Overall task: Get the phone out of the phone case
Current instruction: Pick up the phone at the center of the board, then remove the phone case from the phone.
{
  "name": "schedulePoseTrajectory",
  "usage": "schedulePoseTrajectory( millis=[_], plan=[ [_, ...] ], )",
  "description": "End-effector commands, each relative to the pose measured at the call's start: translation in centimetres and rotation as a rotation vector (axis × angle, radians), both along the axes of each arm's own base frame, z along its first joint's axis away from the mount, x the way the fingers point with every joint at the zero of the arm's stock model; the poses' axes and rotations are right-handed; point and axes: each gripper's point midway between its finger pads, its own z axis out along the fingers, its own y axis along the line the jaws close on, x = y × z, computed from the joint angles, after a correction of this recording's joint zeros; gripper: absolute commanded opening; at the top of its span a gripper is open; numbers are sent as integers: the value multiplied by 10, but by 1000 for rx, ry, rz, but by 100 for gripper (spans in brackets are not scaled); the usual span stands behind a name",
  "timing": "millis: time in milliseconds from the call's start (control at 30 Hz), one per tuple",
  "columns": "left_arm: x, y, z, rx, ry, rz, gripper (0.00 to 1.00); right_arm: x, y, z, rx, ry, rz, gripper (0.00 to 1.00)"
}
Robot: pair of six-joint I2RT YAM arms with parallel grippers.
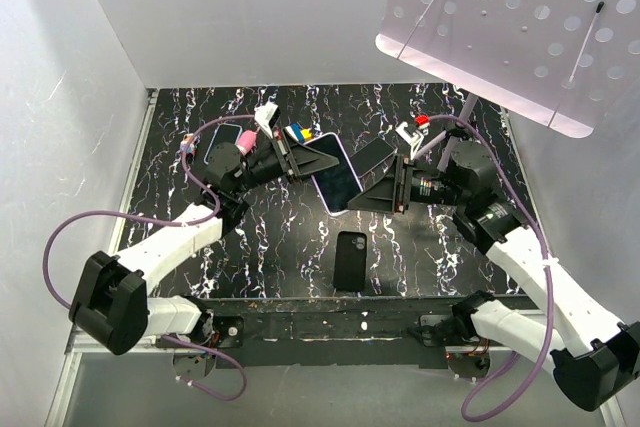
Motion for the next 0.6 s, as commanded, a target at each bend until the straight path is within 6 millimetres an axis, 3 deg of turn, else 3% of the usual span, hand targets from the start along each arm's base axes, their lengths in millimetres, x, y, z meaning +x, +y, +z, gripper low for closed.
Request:
schedulePoseTrajectory(
  millis=[0, 133, 200, 367, 567],
  plan=[
    [-21, 4, 31, 8, -105, -166, 0, -29, -14, -1, -102, -123, 150, 66],
    [-34, 4, 35, 11, -118, -273, 0, -44, -15, 4, -73, -154, 265, 64],
    [-38, 6, 40, 1, -136, -276, 0, -49, -14, 9, -54, -160, 308, 58],
    [-44, 9, 49, 11, -168, -277, 0, -48, -11, 19, -12, -178, 309, 44],
    [-47, 10, 55, 3, -179, -284, 0, -49, -2, 16, -15, -175, 330, 39]
  ],
)
